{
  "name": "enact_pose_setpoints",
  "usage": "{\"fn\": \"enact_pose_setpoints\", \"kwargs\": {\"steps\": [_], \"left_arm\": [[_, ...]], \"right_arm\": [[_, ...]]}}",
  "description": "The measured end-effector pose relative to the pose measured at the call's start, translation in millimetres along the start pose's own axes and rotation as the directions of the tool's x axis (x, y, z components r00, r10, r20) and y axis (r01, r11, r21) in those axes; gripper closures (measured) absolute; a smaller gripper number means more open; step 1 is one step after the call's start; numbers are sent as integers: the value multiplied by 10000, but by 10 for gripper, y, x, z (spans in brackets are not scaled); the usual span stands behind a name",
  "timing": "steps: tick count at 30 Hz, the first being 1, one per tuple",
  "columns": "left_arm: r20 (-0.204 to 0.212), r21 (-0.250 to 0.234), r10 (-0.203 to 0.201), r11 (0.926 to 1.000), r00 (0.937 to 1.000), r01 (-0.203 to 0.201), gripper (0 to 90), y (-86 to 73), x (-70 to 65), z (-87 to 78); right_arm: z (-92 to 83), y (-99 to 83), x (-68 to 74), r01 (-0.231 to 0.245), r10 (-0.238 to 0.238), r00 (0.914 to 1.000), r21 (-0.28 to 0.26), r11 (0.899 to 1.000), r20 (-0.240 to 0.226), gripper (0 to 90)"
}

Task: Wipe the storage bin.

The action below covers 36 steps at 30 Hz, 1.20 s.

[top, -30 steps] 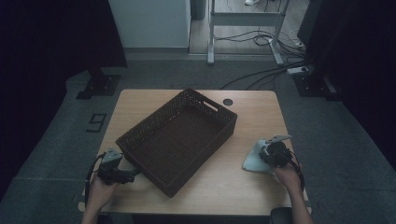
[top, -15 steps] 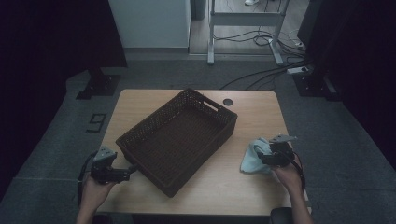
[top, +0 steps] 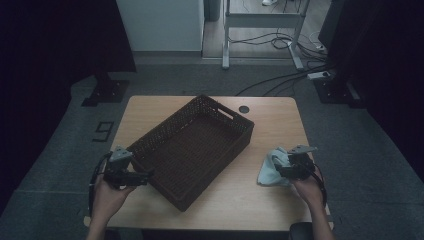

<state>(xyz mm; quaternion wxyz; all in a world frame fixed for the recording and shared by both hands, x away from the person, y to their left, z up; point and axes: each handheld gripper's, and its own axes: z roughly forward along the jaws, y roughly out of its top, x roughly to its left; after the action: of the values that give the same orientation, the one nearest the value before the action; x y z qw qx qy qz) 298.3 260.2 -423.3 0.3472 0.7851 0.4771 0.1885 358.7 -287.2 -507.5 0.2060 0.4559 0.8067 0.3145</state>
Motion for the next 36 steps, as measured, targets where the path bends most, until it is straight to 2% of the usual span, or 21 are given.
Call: {"fn": "enact_pose_setpoints", "kwargs": {"steps": [4, 6, 8, 15, 20, 24, 27, 29, 32, 36], "left_arm": [[-540, 421, -72, 9991, 9985, 95, 0, -41, -67, 83], [-680, 605, -131, 9980, 9976, 173, 0, -84, -64, 121], [-476, 458, -451, 9978, 9978, 473, 0, -115, -32, 134], [-318, 534, -460, 9974, 9984, 477, 10, -121, 61, 127], [-226, 614, -863, 9943, 9960, 875, 14, -143, 211, 155], [-393, 664, -975, 9928, 9945, 999, 19, -151, 343, 159], [-231, 683, -1065, 9918, 9940, 1078, 82, -151, 433, 155], [-156, 734, -1011, 9921, 9948, 1020, 150, -139, 472, 151], [-5, 837, -913, 9923, 9958, 910, 206, -119, 522, 150], [-163, 867, -836, 9926, 9964, 847, 318, -94, 578, 166]], "right_arm": [[-7, -1, -1, -4, 4, 10000, -32, 10000, 16, 308], [-5, -3, -4, 5, -5, 10000, -13, 10000, 10, 308], [-1, -4, -4, 15, -15, 10000, 14, 10000, 9, 308], [1, -2, 5, 66, -66, 10000, 55, 10000, 23, 312], [-6, -3, -4, 41, -42, 10000, 26, 10000, 53, 312], [-14, 0, -8, 51, -51, 10000, 8, 10000, 61, 311], [-14, 0, -5, 50, -50, 10000, -7, 10000, 73, 312], [-11, 0, -4, 53, -54, 10000, 6, 10000, 69, 312], [-11, 1, -2, 95, -95, 9999, 37, 9999, 118, 312], [-13, 3, -1, 141, -142, 9998, 66, 9999, 123, 312]]}}
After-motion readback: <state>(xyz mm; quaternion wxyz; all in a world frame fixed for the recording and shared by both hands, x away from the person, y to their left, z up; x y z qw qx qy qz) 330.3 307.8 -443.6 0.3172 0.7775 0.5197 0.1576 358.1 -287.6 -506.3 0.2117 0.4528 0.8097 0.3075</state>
